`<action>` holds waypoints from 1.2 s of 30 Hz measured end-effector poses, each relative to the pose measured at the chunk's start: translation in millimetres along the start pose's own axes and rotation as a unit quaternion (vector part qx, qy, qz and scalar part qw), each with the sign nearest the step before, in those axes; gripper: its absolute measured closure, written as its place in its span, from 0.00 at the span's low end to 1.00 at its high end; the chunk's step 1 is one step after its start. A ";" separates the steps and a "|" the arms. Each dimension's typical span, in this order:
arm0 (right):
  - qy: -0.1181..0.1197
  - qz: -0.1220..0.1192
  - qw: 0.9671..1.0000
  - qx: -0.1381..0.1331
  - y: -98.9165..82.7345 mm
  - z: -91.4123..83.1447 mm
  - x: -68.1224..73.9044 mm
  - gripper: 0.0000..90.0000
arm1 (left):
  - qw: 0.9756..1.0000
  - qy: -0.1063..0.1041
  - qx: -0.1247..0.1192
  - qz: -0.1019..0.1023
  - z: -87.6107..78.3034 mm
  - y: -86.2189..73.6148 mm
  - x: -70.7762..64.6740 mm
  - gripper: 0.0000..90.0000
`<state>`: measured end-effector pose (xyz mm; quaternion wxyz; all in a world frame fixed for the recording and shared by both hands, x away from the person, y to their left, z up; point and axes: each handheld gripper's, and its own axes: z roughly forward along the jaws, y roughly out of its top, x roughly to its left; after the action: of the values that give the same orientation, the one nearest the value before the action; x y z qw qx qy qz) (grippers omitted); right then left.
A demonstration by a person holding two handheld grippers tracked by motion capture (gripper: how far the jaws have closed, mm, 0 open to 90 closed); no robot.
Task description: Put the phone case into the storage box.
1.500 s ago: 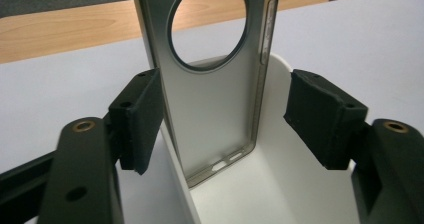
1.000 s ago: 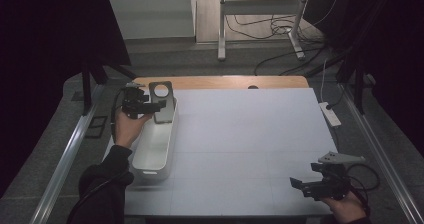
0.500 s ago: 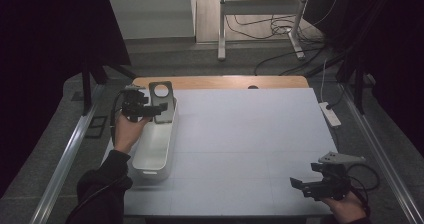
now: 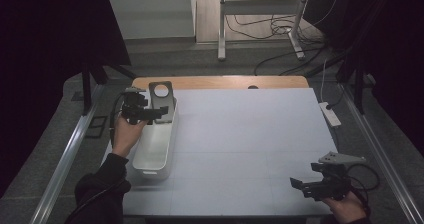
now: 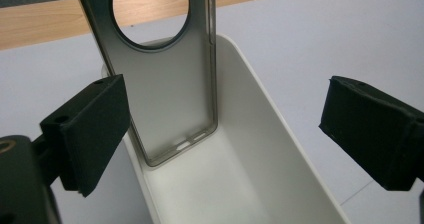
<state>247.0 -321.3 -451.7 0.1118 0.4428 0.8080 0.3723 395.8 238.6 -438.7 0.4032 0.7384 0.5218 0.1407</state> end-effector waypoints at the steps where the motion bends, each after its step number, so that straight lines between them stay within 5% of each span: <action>1: 0.000 0.000 1.000 0.000 0.0 0.0 0.0 0.02 | 1.000 -0.001 0.000 0.002 -0.5 -0.6 -0.5 0.07; 24: 0.003 -0.001 1.000 0.003 0.2 0.4 -0.5 0.02 | 0.999 -0.005 -0.009 0.036 -5.3 -12.4 -15.1 0.04; 36: 0.004 0.000 1.000 0.004 0.3 0.5 -0.4 0.02 | 0.999 -0.014 -0.021 0.037 -10.9 -20.3 -20.2 0.04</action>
<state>247.6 -321.3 -451.9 0.1068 0.4419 0.8100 0.3704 367.2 228.2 -442.6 0.4203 0.7506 0.4854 0.1559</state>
